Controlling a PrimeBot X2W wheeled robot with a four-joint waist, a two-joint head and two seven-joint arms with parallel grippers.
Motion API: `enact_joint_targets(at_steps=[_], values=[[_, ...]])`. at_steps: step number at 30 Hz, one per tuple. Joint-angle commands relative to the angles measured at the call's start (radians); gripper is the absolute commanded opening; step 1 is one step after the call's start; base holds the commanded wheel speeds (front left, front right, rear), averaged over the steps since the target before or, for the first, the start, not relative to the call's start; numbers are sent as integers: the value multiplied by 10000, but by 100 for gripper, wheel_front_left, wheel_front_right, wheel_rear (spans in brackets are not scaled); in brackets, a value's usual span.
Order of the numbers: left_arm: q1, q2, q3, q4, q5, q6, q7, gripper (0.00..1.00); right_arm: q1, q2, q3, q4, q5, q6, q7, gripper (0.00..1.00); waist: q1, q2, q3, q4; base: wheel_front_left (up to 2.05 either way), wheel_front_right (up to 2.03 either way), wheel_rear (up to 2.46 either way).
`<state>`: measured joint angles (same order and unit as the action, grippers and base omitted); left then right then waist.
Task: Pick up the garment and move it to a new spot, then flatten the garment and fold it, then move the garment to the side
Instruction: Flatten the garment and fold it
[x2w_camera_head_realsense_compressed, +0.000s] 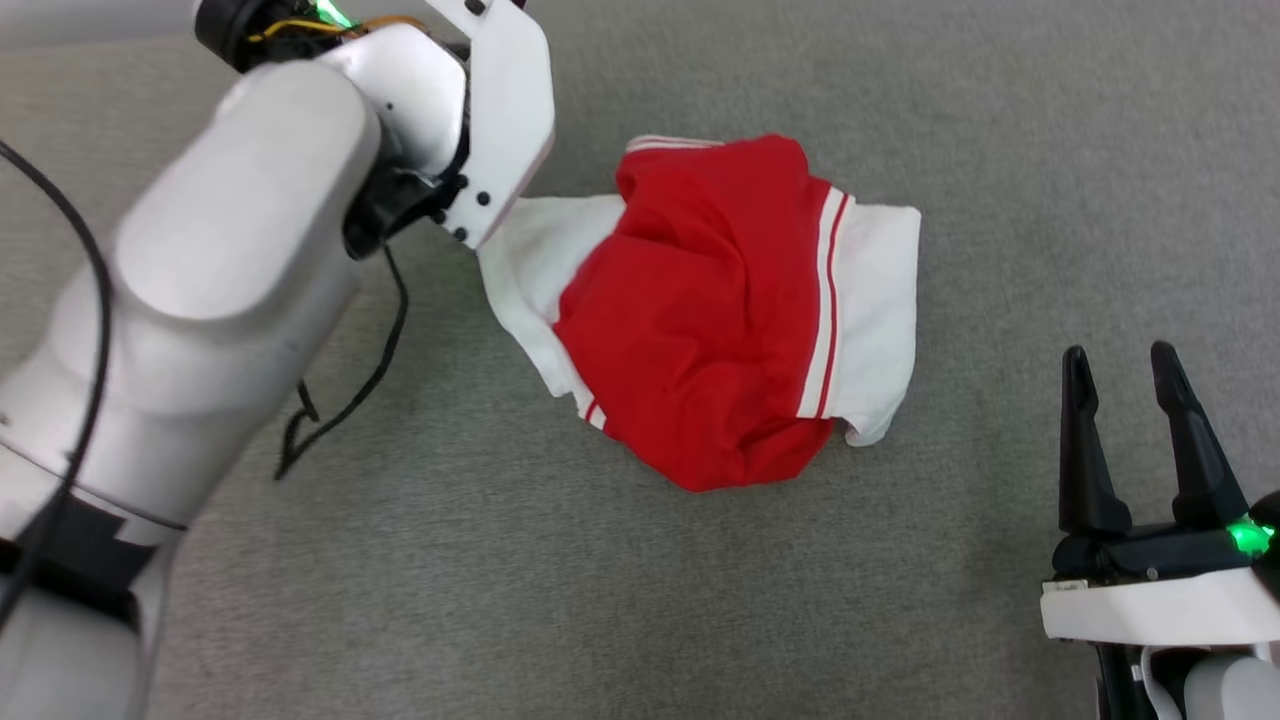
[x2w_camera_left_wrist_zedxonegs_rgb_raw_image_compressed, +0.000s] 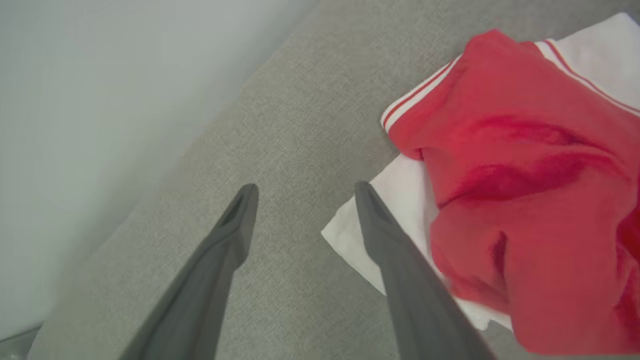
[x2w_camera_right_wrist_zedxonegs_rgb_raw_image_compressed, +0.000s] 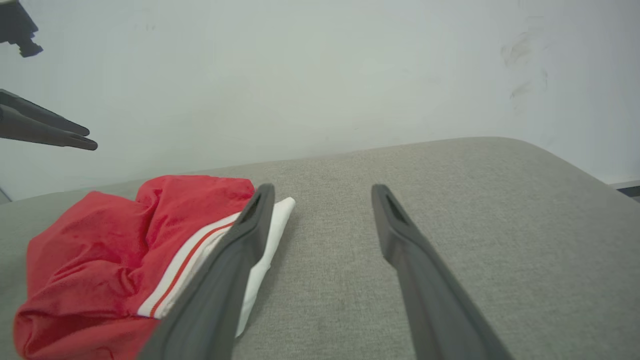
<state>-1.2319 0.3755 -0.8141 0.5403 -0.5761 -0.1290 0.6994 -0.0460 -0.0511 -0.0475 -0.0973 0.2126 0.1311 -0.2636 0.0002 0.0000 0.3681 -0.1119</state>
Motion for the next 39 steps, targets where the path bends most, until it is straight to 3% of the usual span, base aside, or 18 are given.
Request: enact_joint_targets(at_steps=[1,8,15,19,21,30,39], values=[[-401,314,-516,-176,-538,12,731,100,-261,17,44,-52,110,-7,-17,100,-2,0,591,-414,0,0,0],[-1624,1427,-2718,-910,-2051,10,3499,100,-783,17,124,-65,368,-7,-17,100,-2,0,1452,-906,0,0,0],[-1840,2092,-4262,-1305,-2573,9,4432,100,-1055,17,209,-74,595,-7,-17,100,-2,0,1901,-1188,0,0,0],[-1550,2213,-4637,-1419,-2789,9,4563,100,-1147,17,218,-88,625,-7,-16,100,-2,0,2016,-1220,0,0,0],[-1460,2222,-4718,-1486,-2939,7,4454,0,-1186,17,180,-86,611,-7,-16,100,-2,0,2037,-1188,0,0,0],[-2188,2492,-4558,-1391,-3450,10,3043,0,-845,15,-19,67,261,-7,-16,100,-2,0,1369,-352,0,0,0],[-1333,4026,-4445,-536,-4090,49,2370,0,-594,15,-120,108,4,-7,-16,100,-2,0,801,171,0,0,0]])
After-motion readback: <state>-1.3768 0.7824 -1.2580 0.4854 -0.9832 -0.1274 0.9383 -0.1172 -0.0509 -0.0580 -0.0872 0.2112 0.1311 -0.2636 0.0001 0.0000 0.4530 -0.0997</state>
